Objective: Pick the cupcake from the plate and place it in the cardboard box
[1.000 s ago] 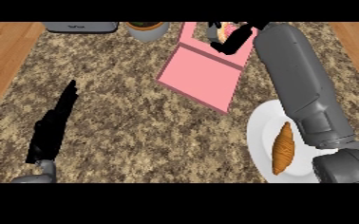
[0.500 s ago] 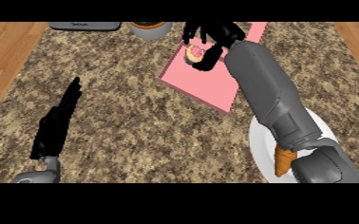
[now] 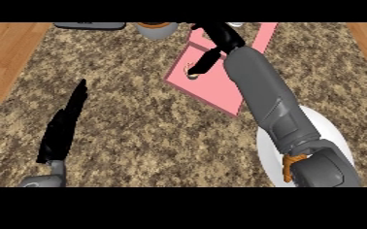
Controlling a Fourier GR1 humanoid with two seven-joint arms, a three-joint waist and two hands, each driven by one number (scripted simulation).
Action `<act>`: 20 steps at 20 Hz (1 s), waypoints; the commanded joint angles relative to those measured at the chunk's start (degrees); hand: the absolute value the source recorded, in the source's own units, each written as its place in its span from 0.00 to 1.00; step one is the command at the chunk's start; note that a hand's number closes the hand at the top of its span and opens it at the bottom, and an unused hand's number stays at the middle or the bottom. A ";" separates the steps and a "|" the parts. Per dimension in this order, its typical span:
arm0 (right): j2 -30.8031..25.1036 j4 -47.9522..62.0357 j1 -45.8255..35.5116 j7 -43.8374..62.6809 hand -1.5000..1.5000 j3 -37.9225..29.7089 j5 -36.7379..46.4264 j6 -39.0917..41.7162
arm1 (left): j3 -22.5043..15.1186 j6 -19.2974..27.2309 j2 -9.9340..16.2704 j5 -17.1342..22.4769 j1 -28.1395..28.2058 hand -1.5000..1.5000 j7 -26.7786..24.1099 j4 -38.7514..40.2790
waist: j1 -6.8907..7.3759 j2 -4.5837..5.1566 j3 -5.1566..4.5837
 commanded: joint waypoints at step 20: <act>-28.09 4.41 2.18 -1.33 0.00 -24.85 -23.11 11.95 | -0.51 -0.67 -0.30 -0.14 -0.28 0.50 0.11 -1.01 | 1.53 1.15 0.17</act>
